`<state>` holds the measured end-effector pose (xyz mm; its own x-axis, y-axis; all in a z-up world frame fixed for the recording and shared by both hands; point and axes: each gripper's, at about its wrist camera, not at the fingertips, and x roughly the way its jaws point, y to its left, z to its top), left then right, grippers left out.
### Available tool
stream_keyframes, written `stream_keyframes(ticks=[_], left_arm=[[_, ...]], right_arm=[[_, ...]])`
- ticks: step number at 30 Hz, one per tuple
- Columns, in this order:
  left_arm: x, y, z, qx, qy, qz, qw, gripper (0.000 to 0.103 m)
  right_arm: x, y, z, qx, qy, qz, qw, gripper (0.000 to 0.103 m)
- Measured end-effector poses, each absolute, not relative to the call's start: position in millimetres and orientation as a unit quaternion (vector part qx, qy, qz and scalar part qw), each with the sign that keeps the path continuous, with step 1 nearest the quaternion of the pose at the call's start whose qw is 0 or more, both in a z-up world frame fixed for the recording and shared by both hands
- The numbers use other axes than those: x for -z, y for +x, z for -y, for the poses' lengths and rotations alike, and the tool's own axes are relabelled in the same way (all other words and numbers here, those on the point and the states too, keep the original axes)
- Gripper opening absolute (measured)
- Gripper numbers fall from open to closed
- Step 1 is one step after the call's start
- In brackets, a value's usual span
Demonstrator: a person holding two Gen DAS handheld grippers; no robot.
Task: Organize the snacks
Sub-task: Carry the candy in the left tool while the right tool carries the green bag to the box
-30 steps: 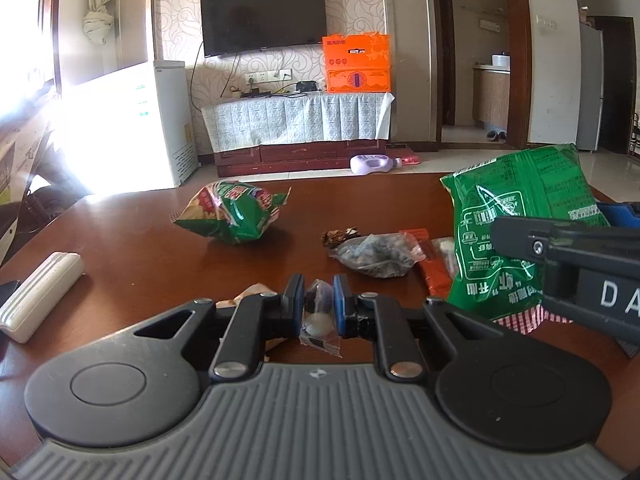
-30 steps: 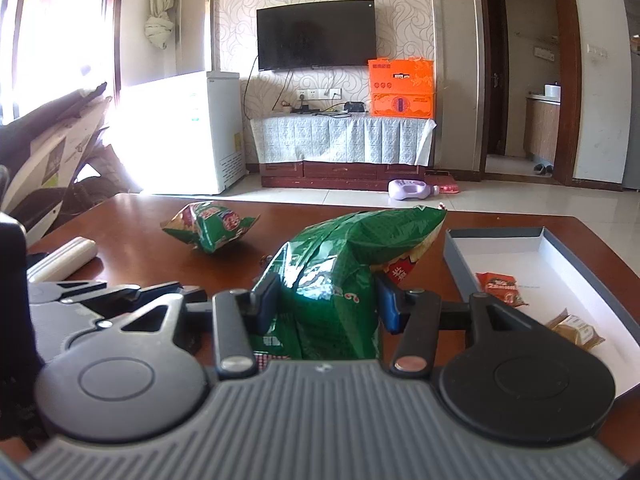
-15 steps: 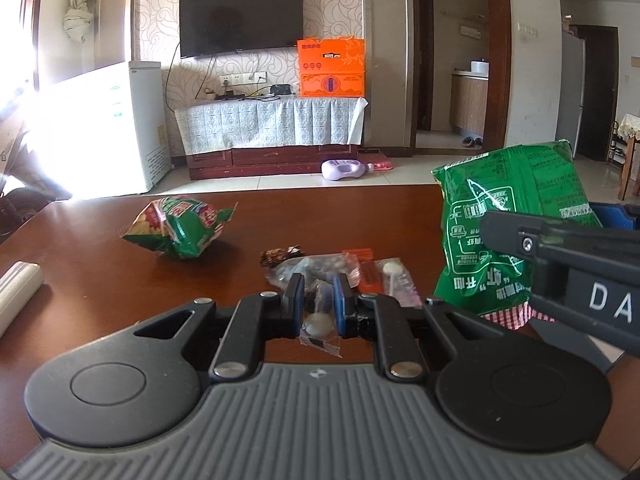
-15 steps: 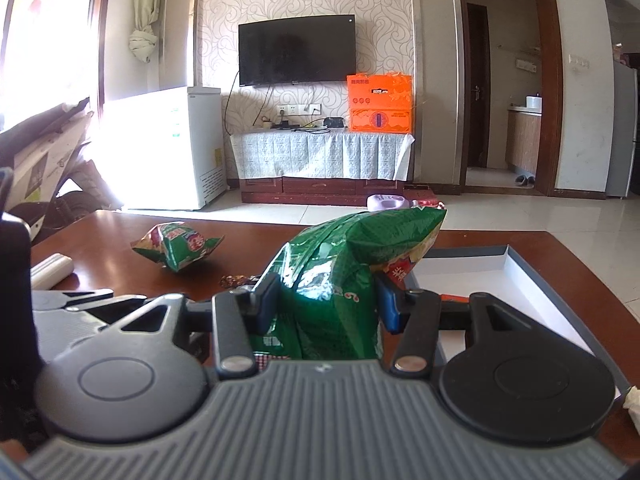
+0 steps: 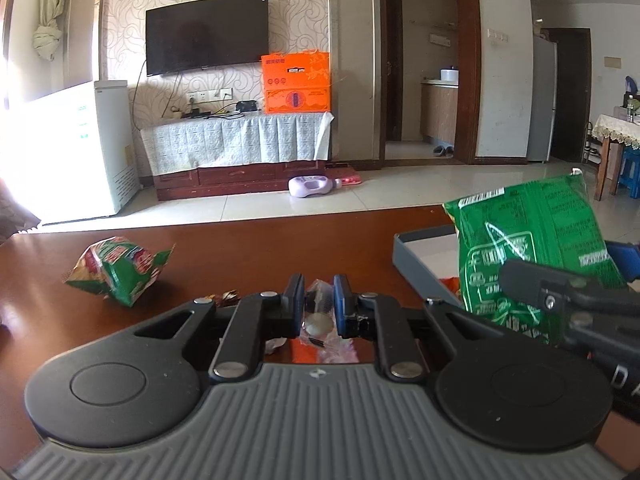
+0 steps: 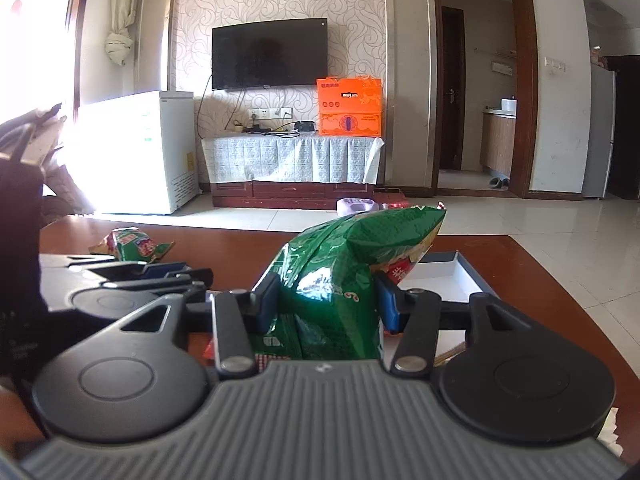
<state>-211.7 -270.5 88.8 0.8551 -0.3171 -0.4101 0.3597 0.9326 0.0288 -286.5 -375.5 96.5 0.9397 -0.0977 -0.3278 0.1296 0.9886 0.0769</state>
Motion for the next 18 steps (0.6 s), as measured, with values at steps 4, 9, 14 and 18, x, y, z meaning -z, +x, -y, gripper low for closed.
stream_keyframes(ticks=[4, 9, 14, 18], left_arm=[[-90, -203, 284, 0.183, 0.052, -0.204, 0.96, 0.018], [-91, -192, 303, 0.197, 0.052, -0.207, 0.957, 0.018], [-92, -181, 325, 0.209, 0.058, -0.2, 0.955, 0.018], [-91, -172, 340, 0.217, 0.058, -0.203, 0.953, 0.019]], right_arm=[[-94, -280, 387, 0.068, 0.045, -0.166, 0.983, 0.053], [-89, -274, 402, 0.077, 0.046, -0.173, 0.981, 0.053], [-84, -269, 410, 0.083, 0.043, -0.18, 0.979, 0.053], [-80, -265, 418, 0.09, 0.044, -0.186, 0.977, 0.053]])
